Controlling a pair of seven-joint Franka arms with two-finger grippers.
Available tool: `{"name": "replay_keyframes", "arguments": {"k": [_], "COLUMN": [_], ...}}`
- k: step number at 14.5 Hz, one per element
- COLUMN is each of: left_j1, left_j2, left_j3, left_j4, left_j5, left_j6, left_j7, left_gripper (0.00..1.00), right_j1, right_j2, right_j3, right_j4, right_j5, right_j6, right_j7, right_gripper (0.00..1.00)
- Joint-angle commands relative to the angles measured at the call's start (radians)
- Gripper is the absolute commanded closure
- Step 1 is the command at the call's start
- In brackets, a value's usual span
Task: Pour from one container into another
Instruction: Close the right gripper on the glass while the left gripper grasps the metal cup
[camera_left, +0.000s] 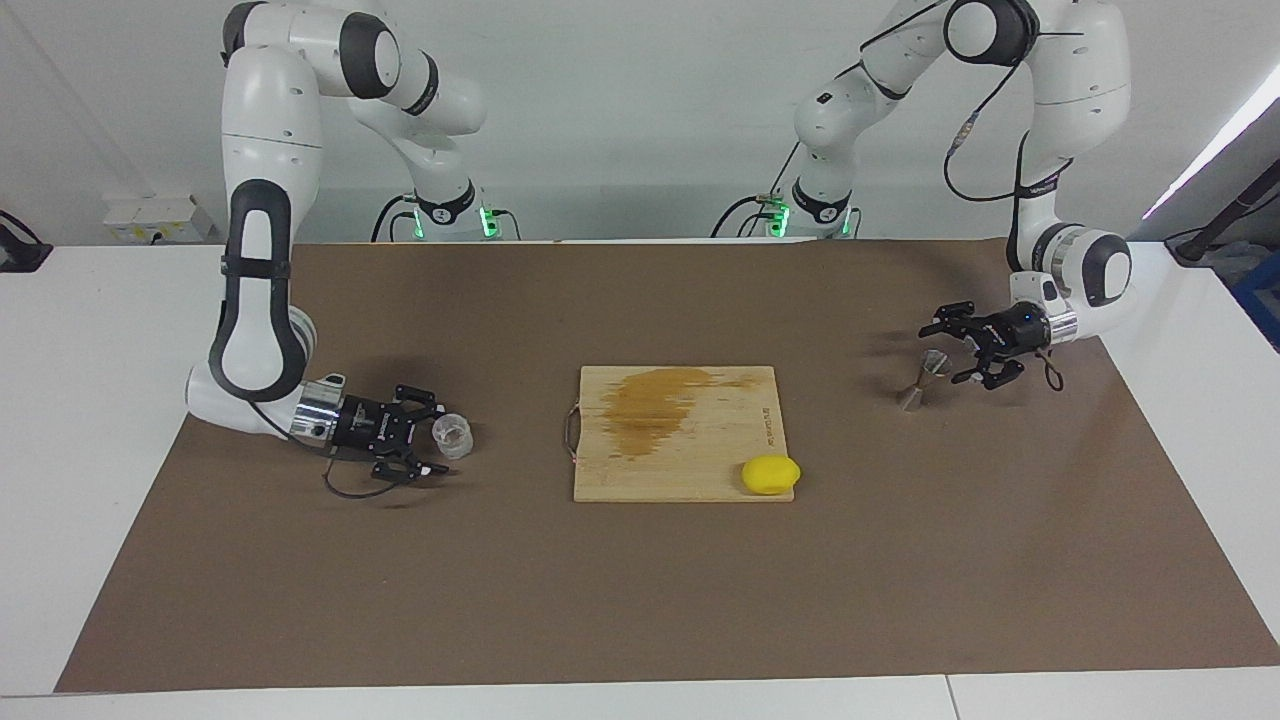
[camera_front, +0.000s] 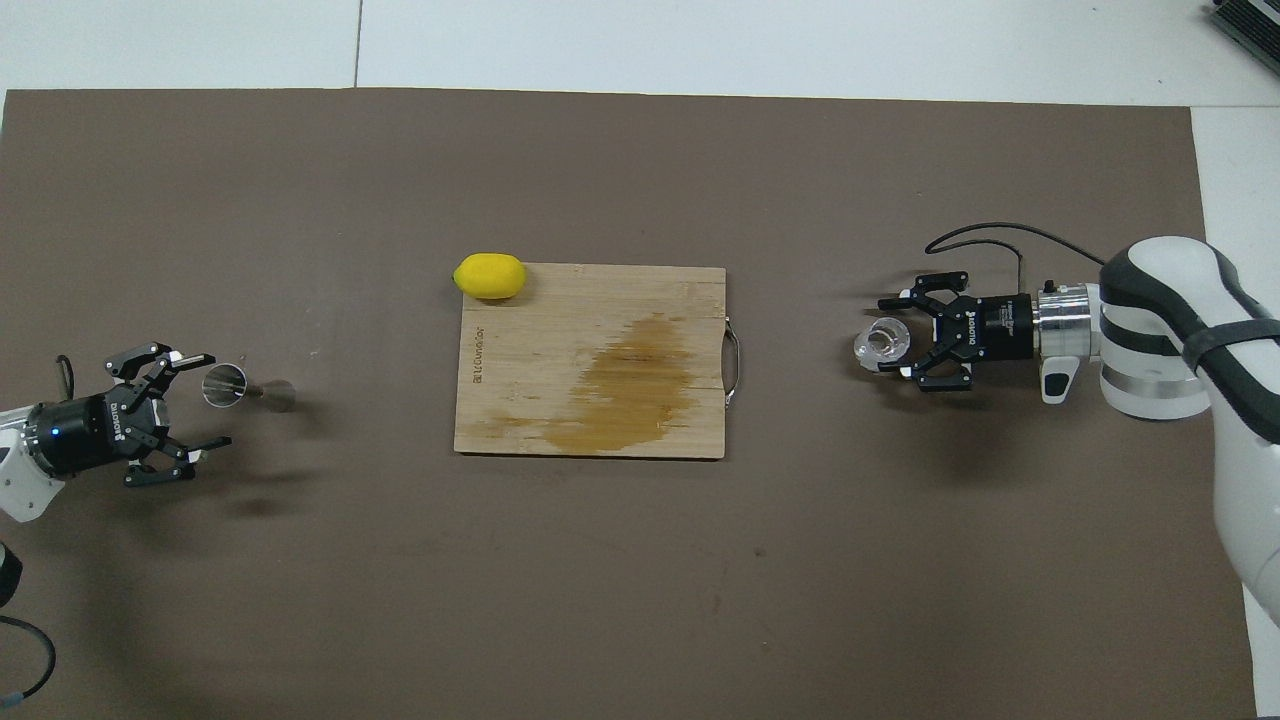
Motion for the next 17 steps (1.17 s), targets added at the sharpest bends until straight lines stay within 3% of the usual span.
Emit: {"name": "replay_keyframes", "arguments": {"k": [1,9,16,17], "left_j1": [-0.024,-0.037,-0.034,-0.034], "left_j2": [-0.005,-0.008,-0.008,-0.008], "left_j3": [0.008,0.008,0.008,0.008], "left_j4": [-0.028,-0.038,-0.038,-0.038], "left_j5": [-0.037,-0.046,-0.044,-0.046], "left_j6": [0.032,0.032,0.024,0.025], "left_j7": [0.031,0.031,0.029,0.029], "left_gripper": [0.00,0.02,0.33,0.43], "right_j1": [0.006,0.006,0.004,0.006], "right_j2": [0.002,0.000,0.000,-0.001], "right_j3": [0.001,0.001,0.001,0.001], "right_j4": [-0.006,-0.012,-0.010,-0.009], "right_j5": [0.026,0.026,0.026,0.026], "right_j6": [0.010,-0.002,-0.014,-0.014], "right_j7": [-0.005,0.013,0.029,0.033], "right_gripper": [0.15,0.15,0.14,0.14]}}
